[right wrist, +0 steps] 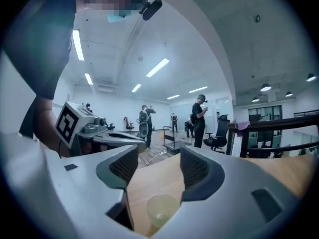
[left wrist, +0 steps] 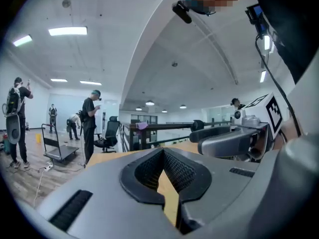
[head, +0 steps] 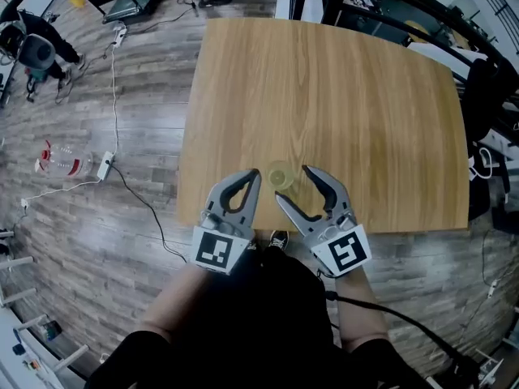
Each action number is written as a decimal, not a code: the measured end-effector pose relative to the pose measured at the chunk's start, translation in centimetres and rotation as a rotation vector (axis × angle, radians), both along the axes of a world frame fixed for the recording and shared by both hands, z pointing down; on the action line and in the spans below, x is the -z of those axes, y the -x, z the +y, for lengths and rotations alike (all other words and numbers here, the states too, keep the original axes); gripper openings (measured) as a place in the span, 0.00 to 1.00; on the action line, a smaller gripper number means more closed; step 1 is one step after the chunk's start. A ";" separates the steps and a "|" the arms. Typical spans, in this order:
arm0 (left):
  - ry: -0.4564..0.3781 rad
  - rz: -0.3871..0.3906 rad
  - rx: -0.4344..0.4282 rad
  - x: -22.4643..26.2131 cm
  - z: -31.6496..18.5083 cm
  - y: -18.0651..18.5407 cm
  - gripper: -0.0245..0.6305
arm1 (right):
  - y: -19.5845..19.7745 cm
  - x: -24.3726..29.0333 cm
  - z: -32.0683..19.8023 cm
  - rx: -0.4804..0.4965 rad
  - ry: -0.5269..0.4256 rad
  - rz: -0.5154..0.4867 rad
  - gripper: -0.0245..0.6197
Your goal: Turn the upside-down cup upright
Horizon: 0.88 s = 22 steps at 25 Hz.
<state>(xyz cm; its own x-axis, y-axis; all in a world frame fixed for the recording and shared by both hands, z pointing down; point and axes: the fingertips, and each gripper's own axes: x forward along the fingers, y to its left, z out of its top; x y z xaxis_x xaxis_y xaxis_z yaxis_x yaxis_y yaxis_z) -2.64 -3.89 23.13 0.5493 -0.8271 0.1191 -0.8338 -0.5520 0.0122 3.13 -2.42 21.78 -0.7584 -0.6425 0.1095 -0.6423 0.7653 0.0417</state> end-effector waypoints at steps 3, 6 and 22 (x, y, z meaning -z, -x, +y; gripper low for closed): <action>-0.044 0.041 0.046 3.1 1.3 0.2 0.05 | -1.8 3.2 0.1 -0.155 -0.043 -0.083 0.26; -0.086 0.070 0.069 5.5 2.7 -0.5 0.05 | -4.6 5.7 0.0 -0.338 -0.077 -0.152 0.14; -0.172 0.111 0.059 11.1 6.6 -4.9 0.05 | -4.0 9.8 5.1 -0.355 -0.152 -0.078 0.06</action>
<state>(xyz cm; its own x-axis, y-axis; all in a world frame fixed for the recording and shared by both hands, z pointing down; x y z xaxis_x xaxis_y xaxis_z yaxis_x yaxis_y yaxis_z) 2.30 2.69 12.04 0.5015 -0.8610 -0.0847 -0.8633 -0.5044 0.0158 7.17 2.66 12.00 -0.4882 -0.8709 -0.0566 -0.8718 0.4836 0.0783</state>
